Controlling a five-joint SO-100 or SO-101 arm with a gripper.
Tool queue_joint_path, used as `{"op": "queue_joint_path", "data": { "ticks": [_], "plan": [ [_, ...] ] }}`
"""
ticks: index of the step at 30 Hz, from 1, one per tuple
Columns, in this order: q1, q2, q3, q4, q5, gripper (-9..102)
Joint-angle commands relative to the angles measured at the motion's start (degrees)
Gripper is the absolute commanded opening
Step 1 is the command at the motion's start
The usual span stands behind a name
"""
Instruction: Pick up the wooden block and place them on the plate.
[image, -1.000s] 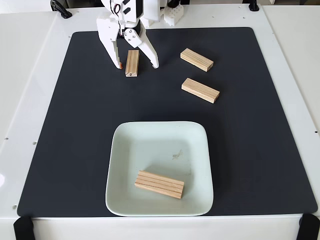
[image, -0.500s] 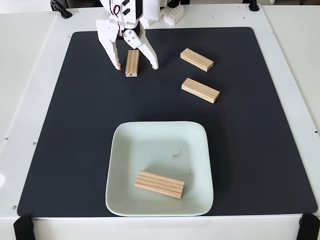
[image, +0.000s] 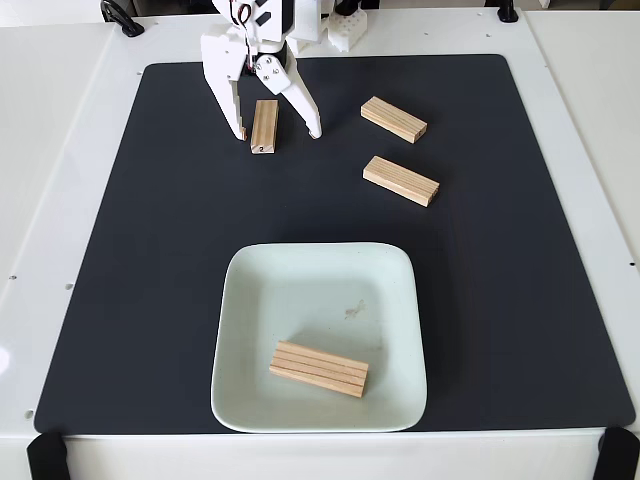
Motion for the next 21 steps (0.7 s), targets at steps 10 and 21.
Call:
{"op": "queue_joint_path", "data": {
  "ticks": [10,21],
  "plan": [
    [-0.35,0.53,0.35,0.62,-0.26,43],
    [0.18,0.53,-0.26,3.78,0.18,43]
  ]
}}
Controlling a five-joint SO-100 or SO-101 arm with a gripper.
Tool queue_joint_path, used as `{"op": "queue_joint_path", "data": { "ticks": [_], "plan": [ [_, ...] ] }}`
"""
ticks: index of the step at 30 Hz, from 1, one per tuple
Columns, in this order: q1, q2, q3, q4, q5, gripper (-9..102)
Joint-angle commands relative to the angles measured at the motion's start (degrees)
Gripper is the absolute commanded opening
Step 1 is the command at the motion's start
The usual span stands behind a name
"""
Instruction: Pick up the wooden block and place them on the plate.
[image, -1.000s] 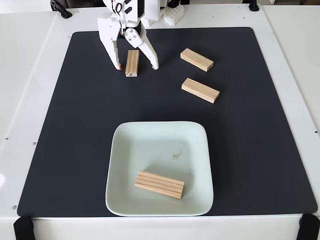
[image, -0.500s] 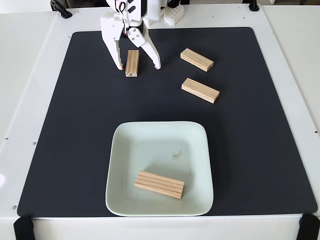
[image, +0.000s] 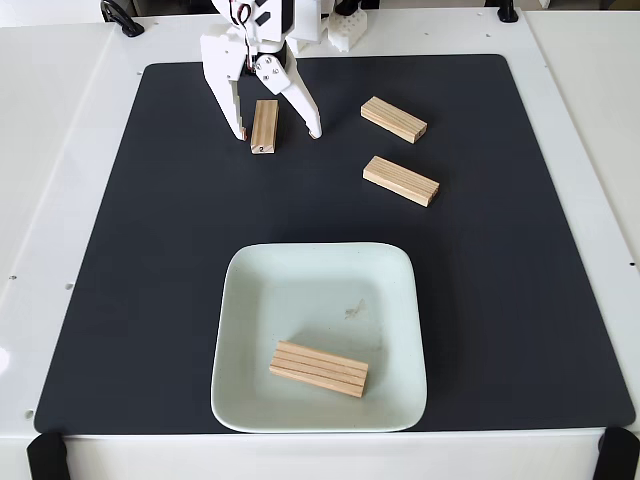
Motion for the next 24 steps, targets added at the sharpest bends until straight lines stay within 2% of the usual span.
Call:
{"op": "queue_joint_path", "data": {
  "ticks": [1,17,19,24],
  "plan": [
    [0.09,0.35,-0.53,4.39,0.18,43],
    [0.09,0.35,-0.18,5.10,0.44,43],
    [0.09,0.35,-0.18,5.27,0.44,39],
    [0.09,0.26,0.35,5.27,0.35,20]
  ]
}}
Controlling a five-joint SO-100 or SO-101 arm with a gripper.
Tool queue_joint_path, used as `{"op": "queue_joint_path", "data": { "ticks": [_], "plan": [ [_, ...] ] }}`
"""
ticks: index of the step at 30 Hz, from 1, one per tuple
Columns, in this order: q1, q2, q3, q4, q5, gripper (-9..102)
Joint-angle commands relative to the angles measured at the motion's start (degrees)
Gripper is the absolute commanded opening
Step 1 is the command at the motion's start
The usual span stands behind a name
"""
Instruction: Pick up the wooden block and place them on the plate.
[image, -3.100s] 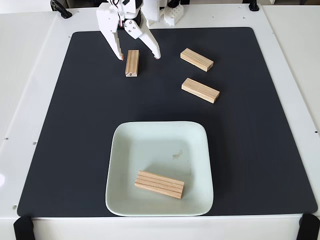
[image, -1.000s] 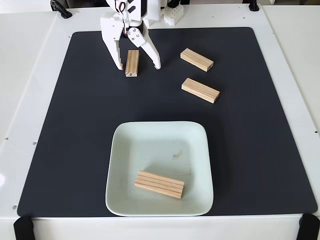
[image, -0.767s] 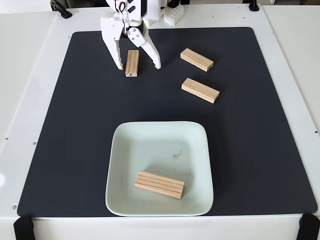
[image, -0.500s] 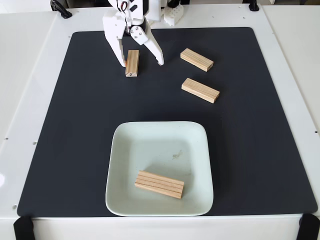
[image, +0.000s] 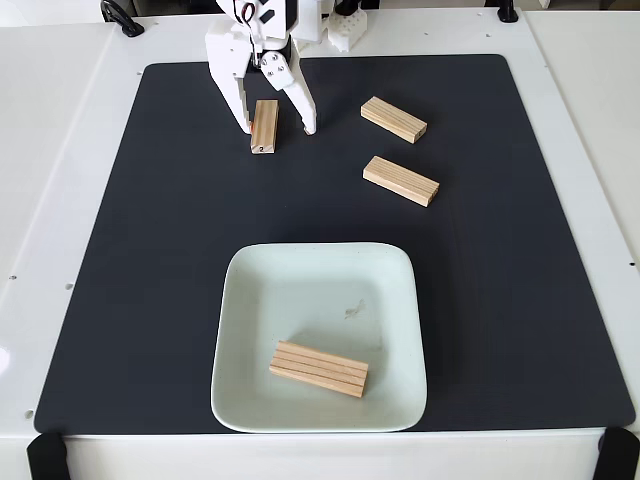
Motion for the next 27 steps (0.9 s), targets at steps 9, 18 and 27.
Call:
{"op": "queue_joint_path", "data": {
  "ticks": [9,18,27],
  "plan": [
    [0.09,-0.18,0.35,0.88,0.26,0],
    [0.09,0.35,-0.26,1.49,0.44,0],
    [-3.25,3.69,-12.92,1.49,10.11,0]
  ]
}}
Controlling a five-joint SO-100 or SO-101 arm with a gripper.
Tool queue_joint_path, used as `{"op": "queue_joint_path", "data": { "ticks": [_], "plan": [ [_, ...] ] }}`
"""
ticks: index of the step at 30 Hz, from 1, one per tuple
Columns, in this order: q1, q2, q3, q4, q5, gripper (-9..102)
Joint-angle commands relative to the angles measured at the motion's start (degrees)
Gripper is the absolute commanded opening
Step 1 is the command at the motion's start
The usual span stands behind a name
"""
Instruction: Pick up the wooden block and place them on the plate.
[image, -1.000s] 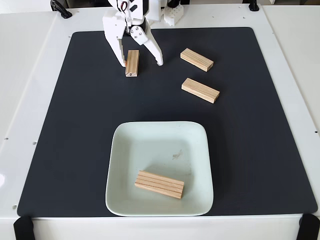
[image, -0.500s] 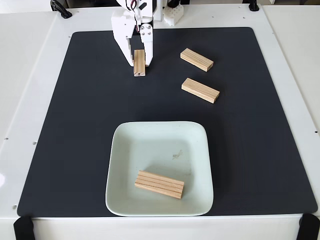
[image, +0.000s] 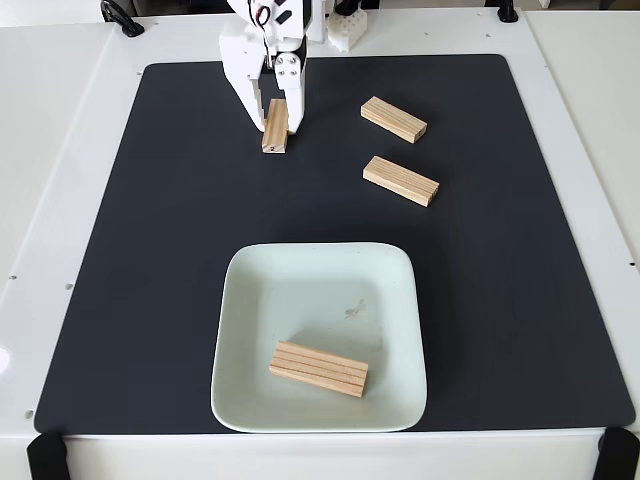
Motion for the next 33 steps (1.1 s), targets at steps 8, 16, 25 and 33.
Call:
{"op": "queue_joint_path", "data": {
  "ticks": [8,16,25,33],
  "plan": [
    [-8.09,1.49,-21.09,-0.35,23.73,0],
    [-15.38,-5.54,-40.43,-1.23,46.32,0],
    [-19.34,-22.59,-68.64,-1.32,62.05,0],
    [-20.39,-41.40,-92.11,-1.32,71.54,0]
  ]
}}
